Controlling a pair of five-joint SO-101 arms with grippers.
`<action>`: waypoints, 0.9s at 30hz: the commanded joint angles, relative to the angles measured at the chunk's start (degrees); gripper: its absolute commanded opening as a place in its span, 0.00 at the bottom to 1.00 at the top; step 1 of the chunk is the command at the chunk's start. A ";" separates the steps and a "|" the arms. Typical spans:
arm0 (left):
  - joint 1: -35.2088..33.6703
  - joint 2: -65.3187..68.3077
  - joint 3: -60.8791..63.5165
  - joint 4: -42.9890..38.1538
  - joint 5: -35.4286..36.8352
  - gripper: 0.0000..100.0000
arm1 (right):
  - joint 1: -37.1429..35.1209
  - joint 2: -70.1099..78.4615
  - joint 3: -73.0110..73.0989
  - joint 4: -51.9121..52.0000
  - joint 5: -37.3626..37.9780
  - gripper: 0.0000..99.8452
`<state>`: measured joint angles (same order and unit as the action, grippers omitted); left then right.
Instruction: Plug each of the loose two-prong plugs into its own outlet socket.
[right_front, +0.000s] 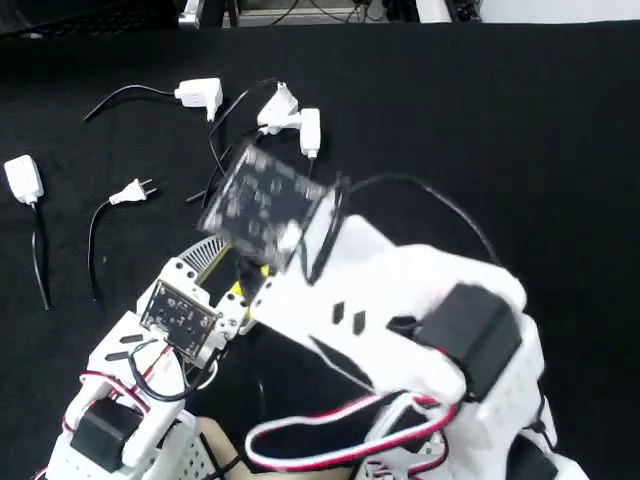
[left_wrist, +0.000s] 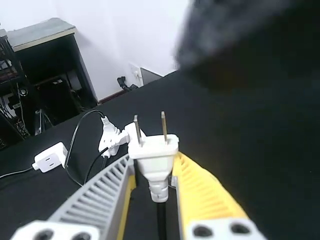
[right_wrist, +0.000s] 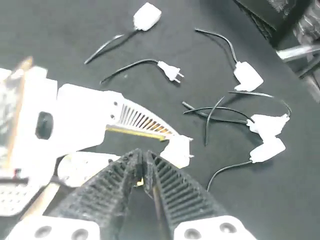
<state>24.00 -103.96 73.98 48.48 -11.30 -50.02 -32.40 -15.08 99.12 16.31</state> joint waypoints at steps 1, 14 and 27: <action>0.84 -0.44 -1.01 -1.49 -0.44 0.03 | -1.58 -1.27 2.42 1.58 0.97 0.01; 3.82 -0.53 -7.52 4.92 2.37 0.03 | 0.09 -1.45 13.41 -6.68 1.41 0.01; 5.93 -0.53 -9.10 7.38 2.37 0.03 | 10.73 -1.80 14.29 -8.44 4.75 0.01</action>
<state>29.19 -103.87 68.18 55.43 -9.01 -43.43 -32.92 -0.75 92.18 20.62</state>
